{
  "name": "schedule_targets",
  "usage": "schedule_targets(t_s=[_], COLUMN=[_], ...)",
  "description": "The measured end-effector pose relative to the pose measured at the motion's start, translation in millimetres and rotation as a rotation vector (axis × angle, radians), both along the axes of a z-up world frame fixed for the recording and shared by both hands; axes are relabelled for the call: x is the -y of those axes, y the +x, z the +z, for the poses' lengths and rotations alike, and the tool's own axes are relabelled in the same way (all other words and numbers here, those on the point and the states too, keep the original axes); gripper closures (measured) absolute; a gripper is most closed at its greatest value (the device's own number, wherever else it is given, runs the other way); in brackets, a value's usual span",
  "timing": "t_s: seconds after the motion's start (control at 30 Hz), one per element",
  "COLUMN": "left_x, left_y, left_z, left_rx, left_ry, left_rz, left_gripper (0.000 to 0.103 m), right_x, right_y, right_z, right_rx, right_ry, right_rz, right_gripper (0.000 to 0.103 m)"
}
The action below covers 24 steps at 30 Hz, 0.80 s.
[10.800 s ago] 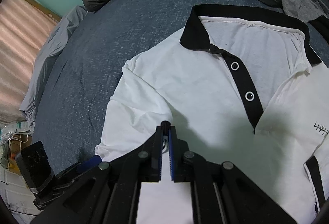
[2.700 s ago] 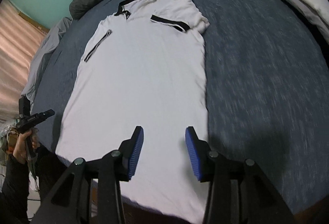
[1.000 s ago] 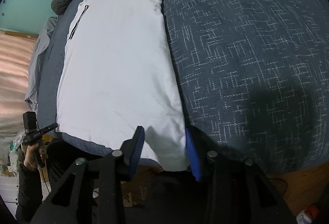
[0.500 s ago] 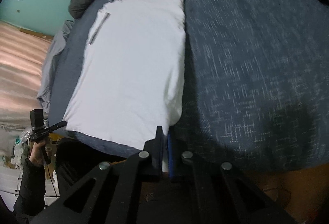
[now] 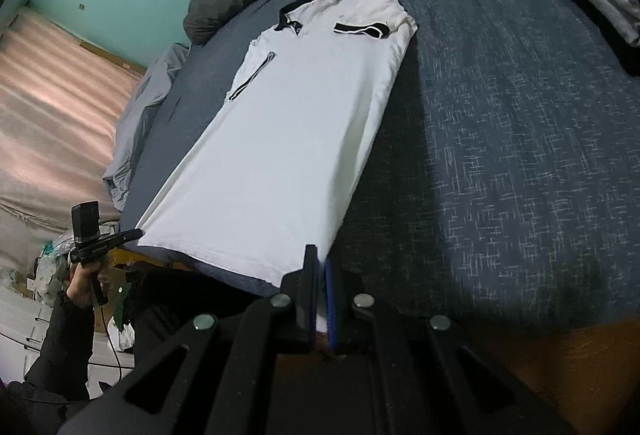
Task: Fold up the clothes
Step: 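Grasp the polo hem with both grippers and pull it straight, then lift the hem with both grippers and fold it toward the collar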
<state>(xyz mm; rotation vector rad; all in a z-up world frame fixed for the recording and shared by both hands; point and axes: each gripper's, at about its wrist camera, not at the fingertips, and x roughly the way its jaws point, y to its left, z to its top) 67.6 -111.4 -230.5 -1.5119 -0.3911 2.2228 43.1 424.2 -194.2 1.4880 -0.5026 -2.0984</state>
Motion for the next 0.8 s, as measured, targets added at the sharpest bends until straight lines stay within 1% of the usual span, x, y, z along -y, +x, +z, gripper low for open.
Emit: schedule_targets(t_s=[0.23, 0.37, 0.63, 0.7, 0.8], left_x=[3, 2, -5, -5, -4], left_y=[18, 27, 51, 53, 49], left_z=[19, 31, 52, 56, 58], left_rx=[-0.029, -0.043, -0.063, -0.069, -0.076], left_ry=[-0.007, -0.01, -0.026, -0.024, -0.029], left_rz=[-0.027, -0.045, -0.092, -0.095, -0.084], left_gripper=[0.1, 0.1, 0.1, 0.1, 0.1], right_x=[-7, 11, 19, 22, 22], right_y=[21, 22, 42, 47, 46], right_z=[12, 20, 43, 49, 52], right_rx=[-0.018, -0.028, -0.051, -0.057, -0.059], right_ry=[-0.016, -0.015, -0.002, -0.002, 0.002], right_rz=[0.019, 0.033, 0.095, 0.118, 0.118], right_gripper=[0.1, 0.1, 0.1, 0.1, 0.1])
